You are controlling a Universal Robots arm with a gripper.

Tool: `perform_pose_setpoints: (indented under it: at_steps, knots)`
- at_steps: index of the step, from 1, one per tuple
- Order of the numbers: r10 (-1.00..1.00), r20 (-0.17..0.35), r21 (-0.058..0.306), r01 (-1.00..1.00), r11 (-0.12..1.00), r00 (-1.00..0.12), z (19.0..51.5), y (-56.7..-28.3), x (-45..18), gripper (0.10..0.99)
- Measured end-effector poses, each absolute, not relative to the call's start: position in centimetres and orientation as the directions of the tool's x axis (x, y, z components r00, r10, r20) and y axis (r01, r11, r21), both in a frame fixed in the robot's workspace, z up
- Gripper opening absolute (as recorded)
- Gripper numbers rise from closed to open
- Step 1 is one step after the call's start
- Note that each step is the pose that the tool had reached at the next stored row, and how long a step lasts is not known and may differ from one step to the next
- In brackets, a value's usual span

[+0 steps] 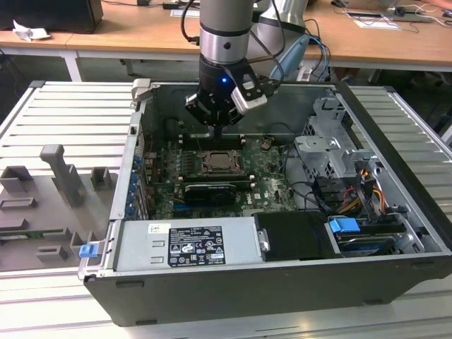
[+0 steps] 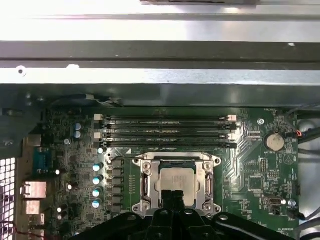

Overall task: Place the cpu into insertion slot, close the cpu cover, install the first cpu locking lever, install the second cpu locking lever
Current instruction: 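Install the first cpu locking lever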

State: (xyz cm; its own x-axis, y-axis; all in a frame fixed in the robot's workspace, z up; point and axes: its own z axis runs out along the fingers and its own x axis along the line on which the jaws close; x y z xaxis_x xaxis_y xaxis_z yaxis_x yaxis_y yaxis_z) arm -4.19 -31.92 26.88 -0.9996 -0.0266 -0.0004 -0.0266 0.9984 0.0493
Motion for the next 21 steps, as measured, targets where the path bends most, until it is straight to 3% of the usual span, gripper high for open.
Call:
perform_pose_setpoints:
  at_steps: [5, 21]
  knots:
    - [-0.147, 0.0, 0.049, -0.147, 0.988, -0.989, 26.9, -31.9, -4.2, 0.106]
    - [-0.117, -0.006, 0.049, -0.117, 0.992, -0.993, 26.6, -31.9, -8.8, 0.106]
